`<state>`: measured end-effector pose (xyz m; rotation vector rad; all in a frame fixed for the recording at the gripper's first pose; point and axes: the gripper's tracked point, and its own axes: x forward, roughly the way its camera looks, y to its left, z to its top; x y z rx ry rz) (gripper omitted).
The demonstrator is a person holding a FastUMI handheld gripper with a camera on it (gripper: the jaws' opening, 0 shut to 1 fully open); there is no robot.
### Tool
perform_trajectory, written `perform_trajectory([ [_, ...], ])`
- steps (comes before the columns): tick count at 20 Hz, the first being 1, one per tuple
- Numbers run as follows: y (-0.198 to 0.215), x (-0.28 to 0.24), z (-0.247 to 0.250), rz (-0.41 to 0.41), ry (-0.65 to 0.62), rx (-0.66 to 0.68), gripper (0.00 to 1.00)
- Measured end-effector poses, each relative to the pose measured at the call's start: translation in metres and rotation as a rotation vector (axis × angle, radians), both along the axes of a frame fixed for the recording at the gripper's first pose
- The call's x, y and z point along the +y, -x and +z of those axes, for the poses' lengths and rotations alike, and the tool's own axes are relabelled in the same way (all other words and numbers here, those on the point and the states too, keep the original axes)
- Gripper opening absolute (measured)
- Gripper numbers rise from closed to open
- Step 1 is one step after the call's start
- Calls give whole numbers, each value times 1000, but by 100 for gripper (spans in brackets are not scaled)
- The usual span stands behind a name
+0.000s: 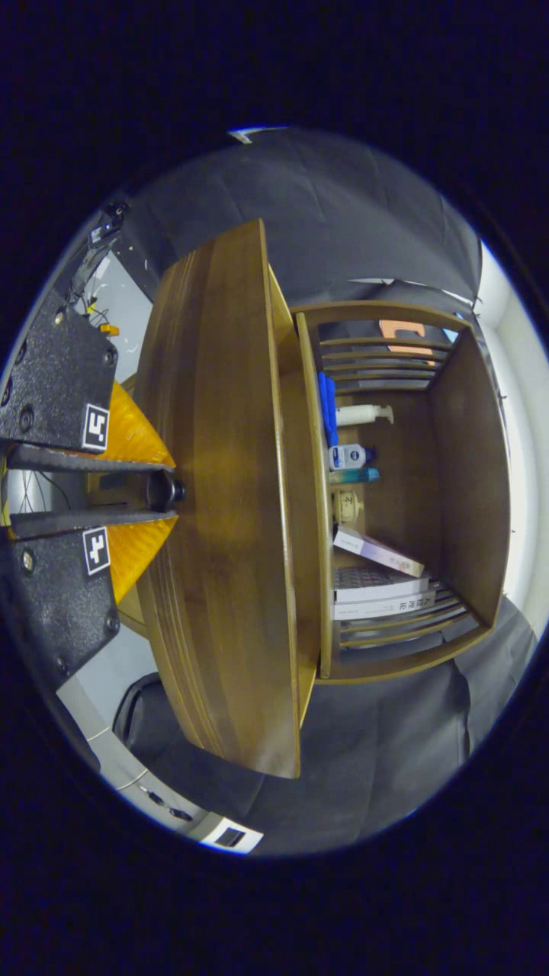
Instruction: Pull open the drawer, take out the items inside it, and place them on the countertop above the cabinet.
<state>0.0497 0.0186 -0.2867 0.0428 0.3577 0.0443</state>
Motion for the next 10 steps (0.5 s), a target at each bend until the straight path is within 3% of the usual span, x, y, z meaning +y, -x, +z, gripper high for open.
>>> perform_trajectory([
  [10,23,2,-2,38,10,-7,23],
])
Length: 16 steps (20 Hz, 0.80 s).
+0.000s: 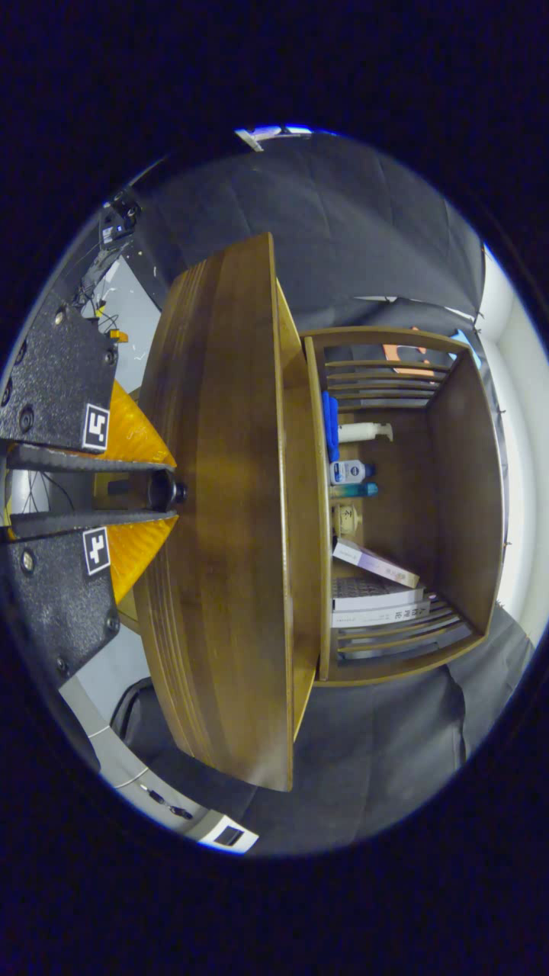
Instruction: Pull open the drawer, take out the items inside it, and place them on the countertop above the cabinet.
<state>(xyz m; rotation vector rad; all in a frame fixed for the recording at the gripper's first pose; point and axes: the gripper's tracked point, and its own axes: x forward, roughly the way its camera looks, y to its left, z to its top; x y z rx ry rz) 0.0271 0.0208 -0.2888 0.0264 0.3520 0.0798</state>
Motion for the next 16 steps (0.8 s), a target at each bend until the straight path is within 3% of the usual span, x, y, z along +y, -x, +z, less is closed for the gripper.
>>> perform_trajectory([
  [2,0,-2,0,-3,21,-2,24],
  [5,9,-15,17,-53,6,-64,55],
  [8,14,-21,38,-46,6,-110,86],
  [11,16,-26,71,-49,-43,-148,96],
  [16,1,-47,140,-66,-64,-210,98],
])
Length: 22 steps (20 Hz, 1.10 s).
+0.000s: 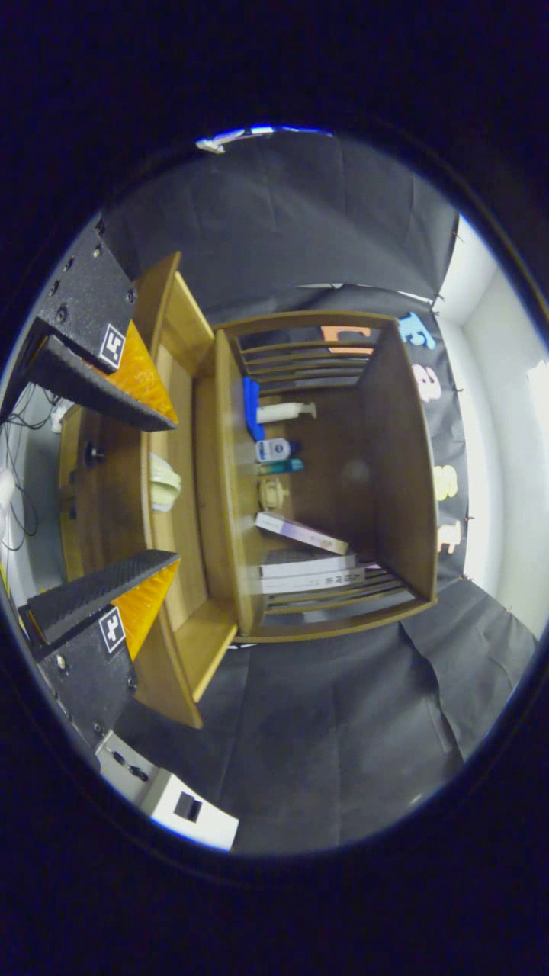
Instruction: Pull open the drawer, take out the items inside it, and place them on the countertop above the cabinet.
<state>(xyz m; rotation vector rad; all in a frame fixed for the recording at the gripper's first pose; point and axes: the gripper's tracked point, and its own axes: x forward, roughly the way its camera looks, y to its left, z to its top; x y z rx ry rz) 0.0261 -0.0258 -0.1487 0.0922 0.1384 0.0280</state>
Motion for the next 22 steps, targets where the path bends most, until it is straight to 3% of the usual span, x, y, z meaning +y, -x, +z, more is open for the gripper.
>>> perform_trajectory([
  [4,-25,-24,58,-66,6,-74,98],
  [9,-71,-16,103,-40,43,-81,98],
  [13,-114,5,110,6,108,-29,98],
  [15,-130,18,104,45,108,19,98],
  [22,-176,38,28,130,117,391,99],
])
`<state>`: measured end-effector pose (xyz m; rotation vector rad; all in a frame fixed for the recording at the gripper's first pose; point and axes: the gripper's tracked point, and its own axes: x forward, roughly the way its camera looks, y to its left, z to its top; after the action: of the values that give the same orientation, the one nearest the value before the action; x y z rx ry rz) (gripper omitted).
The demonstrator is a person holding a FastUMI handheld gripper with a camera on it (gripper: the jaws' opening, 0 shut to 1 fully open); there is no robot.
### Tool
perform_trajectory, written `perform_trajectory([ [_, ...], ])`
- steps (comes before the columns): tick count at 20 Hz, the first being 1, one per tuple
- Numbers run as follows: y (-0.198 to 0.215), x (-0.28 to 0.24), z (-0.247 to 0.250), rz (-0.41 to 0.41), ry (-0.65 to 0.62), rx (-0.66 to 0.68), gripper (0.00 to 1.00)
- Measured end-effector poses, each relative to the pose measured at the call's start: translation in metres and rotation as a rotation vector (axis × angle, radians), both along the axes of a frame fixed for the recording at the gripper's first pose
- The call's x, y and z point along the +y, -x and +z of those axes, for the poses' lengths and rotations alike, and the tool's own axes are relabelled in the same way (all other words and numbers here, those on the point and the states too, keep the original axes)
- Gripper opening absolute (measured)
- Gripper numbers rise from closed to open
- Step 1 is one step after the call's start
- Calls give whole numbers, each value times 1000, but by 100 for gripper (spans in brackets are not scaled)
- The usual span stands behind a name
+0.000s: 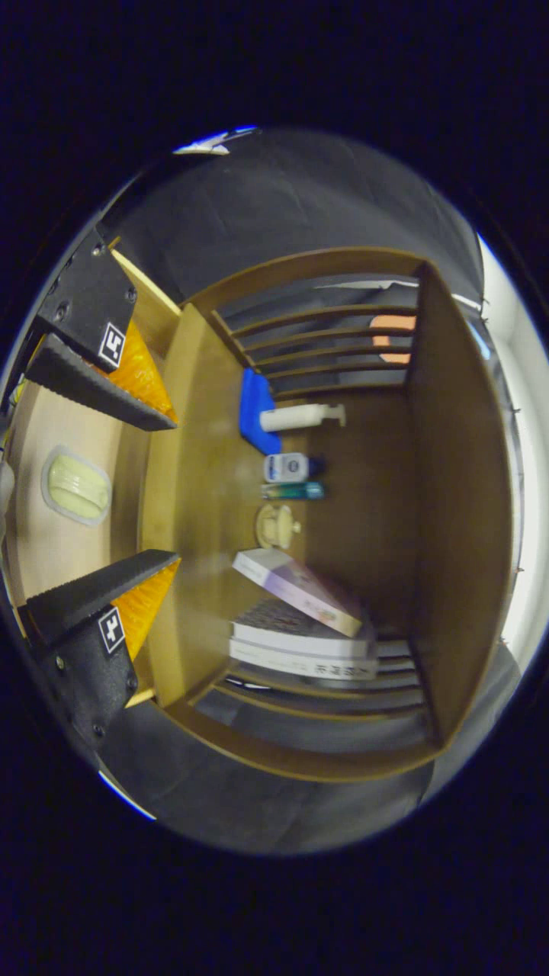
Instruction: Pull open the drawer, take out the items inside it, and place them on the countertop above the cabinet.
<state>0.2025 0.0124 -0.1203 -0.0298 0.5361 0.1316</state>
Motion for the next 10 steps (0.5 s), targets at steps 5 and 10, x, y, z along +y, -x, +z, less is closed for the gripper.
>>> perform_trajectory([
  [5,3,7,-64,25,-42,313,99],
  [10,-4,-1,-107,-7,-3,500,98],
])
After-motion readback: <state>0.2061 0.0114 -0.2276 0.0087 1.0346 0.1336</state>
